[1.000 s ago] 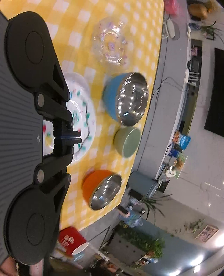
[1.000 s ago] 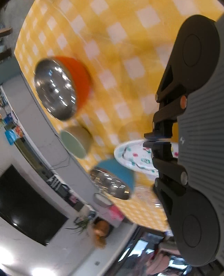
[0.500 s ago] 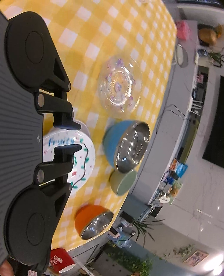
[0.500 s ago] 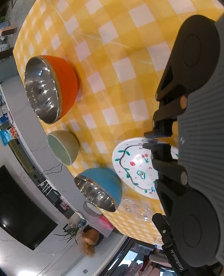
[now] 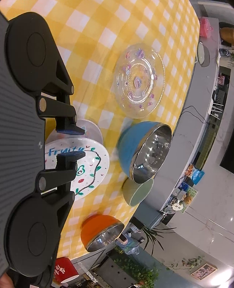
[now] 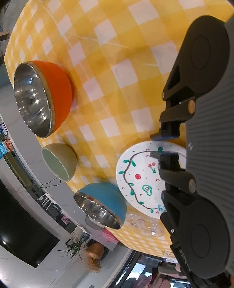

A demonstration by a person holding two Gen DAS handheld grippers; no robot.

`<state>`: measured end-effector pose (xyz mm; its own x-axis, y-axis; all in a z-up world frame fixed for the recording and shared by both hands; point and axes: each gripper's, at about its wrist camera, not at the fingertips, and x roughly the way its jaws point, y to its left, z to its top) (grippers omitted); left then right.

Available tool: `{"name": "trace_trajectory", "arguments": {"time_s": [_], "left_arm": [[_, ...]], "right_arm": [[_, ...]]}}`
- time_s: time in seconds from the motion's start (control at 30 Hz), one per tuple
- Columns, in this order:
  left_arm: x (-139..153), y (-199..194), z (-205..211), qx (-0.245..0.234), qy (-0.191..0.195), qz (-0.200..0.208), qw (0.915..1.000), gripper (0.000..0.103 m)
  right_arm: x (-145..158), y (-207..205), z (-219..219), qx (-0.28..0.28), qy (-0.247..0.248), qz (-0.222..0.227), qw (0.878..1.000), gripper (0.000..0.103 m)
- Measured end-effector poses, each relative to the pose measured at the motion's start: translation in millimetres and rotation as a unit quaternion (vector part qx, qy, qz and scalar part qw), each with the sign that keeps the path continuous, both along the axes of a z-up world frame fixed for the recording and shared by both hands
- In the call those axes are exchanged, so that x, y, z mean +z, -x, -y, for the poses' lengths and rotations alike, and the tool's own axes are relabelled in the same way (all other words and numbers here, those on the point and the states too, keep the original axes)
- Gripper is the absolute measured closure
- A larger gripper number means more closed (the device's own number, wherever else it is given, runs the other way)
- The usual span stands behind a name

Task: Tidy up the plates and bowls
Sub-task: 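Lift the Fruity plate with both grippers and carry it toward the table edge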

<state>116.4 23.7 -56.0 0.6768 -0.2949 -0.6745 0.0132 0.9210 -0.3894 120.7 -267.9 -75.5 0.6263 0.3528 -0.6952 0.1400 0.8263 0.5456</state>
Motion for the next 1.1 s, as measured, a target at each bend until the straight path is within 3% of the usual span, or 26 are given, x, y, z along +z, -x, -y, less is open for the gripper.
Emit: {"name": "trace_trajectory", "arguments": {"time_s": [0.07, 0.43, 0.6, 1.1], "left_arm": [[-0.9, -1.9, 1.3, -0.005, 0.002, 0.001, 1.0000, 0.089], [-5.7, -6.1, -2.8, -0.005, 0.004, 0.003, 1.0000, 0.086], [-5.9, -6.6, -3.5, -0.003, 0.007, 0.000, 1.0000, 0.087], [12.7, 8.0, -14.2, 0.002, 0.009, 0.009, 0.9999, 0.090]], "right_arm": [[-0.1, -1.7, 1.1, -0.007, -0.003, 0.004, 1.000, 0.075], [-4.6, -5.8, 4.3, -0.017, -0.025, 0.001, 1.000, 0.076], [-8.7, -5.8, 4.8, -0.019, -0.038, -0.009, 0.999, 0.093], [5.0, 6.4, 12.0, -0.021, -0.073, 0.002, 0.997, 0.098]]}}
